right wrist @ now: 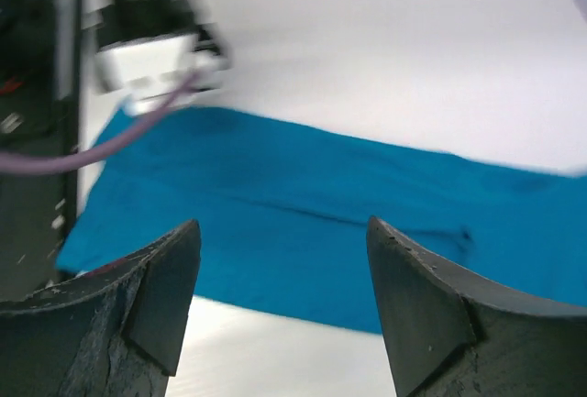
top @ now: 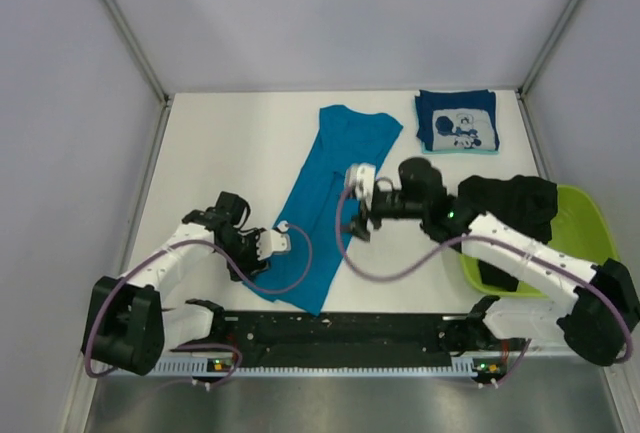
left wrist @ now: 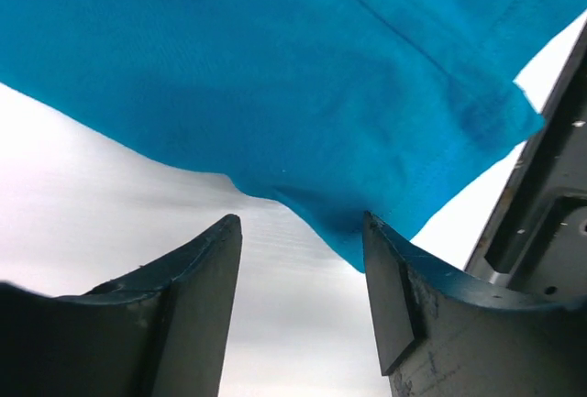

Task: Fold and stack the t-shirts
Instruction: Rotate the tshirt 90 degrees

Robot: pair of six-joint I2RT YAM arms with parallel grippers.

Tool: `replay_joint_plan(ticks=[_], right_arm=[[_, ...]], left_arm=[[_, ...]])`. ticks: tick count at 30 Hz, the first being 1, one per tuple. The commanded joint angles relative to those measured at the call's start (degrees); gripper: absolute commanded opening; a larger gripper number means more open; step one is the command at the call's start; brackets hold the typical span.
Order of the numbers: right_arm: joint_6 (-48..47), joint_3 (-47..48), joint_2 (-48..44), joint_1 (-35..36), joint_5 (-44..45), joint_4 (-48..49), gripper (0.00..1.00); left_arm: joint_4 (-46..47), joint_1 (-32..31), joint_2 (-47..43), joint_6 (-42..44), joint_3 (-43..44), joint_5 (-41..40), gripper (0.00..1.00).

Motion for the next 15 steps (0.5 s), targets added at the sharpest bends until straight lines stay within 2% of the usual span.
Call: replay_joint_plan(ticks=[1, 4, 6, 8, 10, 15], right_arm=[[-21.9, -13.8, -5.5, 13.9, -5.8, 6.1, 0.73], [-22.7, -17.3, -7.2, 17.9, -8.9, 5.3, 0.73], [-24.1, -18.7, -7.1, 19.2, -10.5, 4.5, 0.72], [-28.9, -18.9, -5.9, 24.7, -5.3, -0.2, 0.72], [-31.3, -18.5, -2.8, 29.4, -1.4, -1.8, 0.71], [-34.7, -15.3, 8.2, 35.3, 3.9, -1.0, 0.63]], left_arm=[[5.8, 0.2, 1.0, 2.6, -3.3, 0.0, 0.53], [5.3, -3.6, 1.8, -1.1, -3.4, 2.0, 0.25], [3.7, -8.0, 0.2, -1.7, -4.8, 0.9, 0.19], [0.4, -9.7, -2.1, -0.4, -5.5, 1.2, 0.14], [-1.4, -9.7, -5.5, 0.2, -4.8, -1.3, 0.18], [-7.5, -9.6, -15.5, 4.3, 0.8, -4.3, 0.41]])
